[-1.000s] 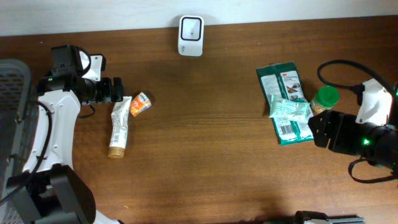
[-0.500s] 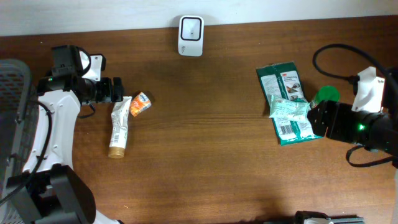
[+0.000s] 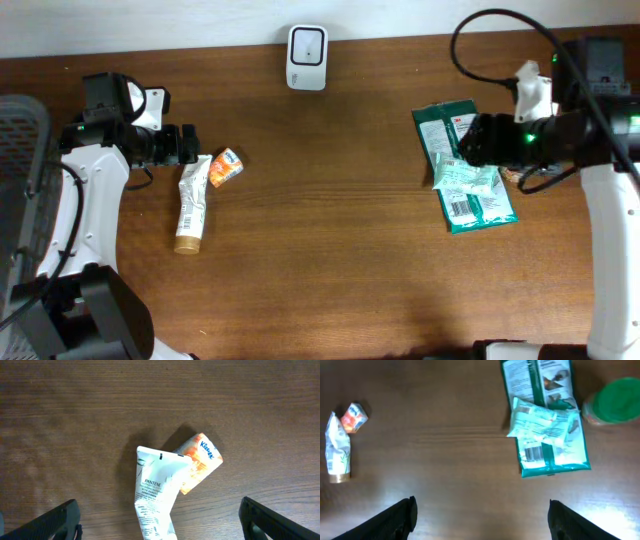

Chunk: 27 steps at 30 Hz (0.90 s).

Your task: Scan the item barcode

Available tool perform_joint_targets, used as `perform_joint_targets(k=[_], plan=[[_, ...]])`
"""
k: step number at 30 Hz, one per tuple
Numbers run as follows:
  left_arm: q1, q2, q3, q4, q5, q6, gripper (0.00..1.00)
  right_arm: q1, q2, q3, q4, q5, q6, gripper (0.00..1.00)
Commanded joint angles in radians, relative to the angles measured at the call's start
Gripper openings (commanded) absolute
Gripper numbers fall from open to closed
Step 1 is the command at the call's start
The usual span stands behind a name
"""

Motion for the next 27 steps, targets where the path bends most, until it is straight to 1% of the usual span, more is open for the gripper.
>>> perform_joint_targets(k=[1, 7, 12, 13, 14, 15, 18, 20, 23, 24, 25, 26, 27], plan=[[0.004, -0.002, 0.011, 0.002, 0.000, 0.020, 0.99, 0.031, 0.006, 0.006, 0.010, -0.002, -0.010, 0.80], [0.004, -0.002, 0.011, 0.002, 0.000, 0.020, 0.99, 0.042, 0.031, 0.005, 0.015, -0.003, -0.009, 0.80], [0.004, -0.002, 0.011, 0.002, 0.000, 0.020, 0.99, 0.154, 0.135, 0.005, 0.085, -0.008, -0.008, 0.81], [0.004, -0.002, 0.011, 0.002, 0.000, 0.020, 0.99, 0.168, 0.151, 0.005, 0.097, -0.031, -0.008, 0.83], [0.004, -0.002, 0.011, 0.002, 0.000, 0.020, 0.99, 0.183, 0.169, 0.005, 0.121, -0.080, -0.008, 0.96], [0.004, -0.002, 0.011, 0.002, 0.000, 0.020, 0.99, 0.195, 0.186, 0.005, 0.146, -0.119, -0.008, 0.99], [0.004, -0.002, 0.011, 0.002, 0.000, 0.020, 0.99, 0.229, 0.245, 0.005, 0.224, -0.208, -0.004, 0.99], [0.004, -0.002, 0.011, 0.002, 0.000, 0.020, 0.99, 0.246, 0.296, 0.005, 0.240, -0.207, -0.002, 0.98], [0.004, -0.002, 0.011, 0.005, 0.010, 0.014, 0.99, 0.245, 0.310, 0.005, 0.250, -0.204, -0.006, 0.98], [0.004, -0.002, 0.011, -0.095, 0.134, -0.061, 0.99, 0.244, 0.310, 0.005, 0.250, -0.203, -0.006, 0.98], [0.003, 0.002, 0.010, -0.090, 0.223, -0.058, 0.99, 0.244, 0.310, 0.005, 0.249, -0.203, -0.021, 0.98], [0.003, 0.002, 0.010, -0.093, 0.201, -0.029, 0.99, 0.244, 0.310, 0.005, 0.249, -0.201, -0.032, 0.98], [0.003, 0.003, 0.009, -0.113, 0.062, -0.010, 0.99, 0.244, 0.310, 0.005, 0.249, -0.200, -0.032, 0.98]])
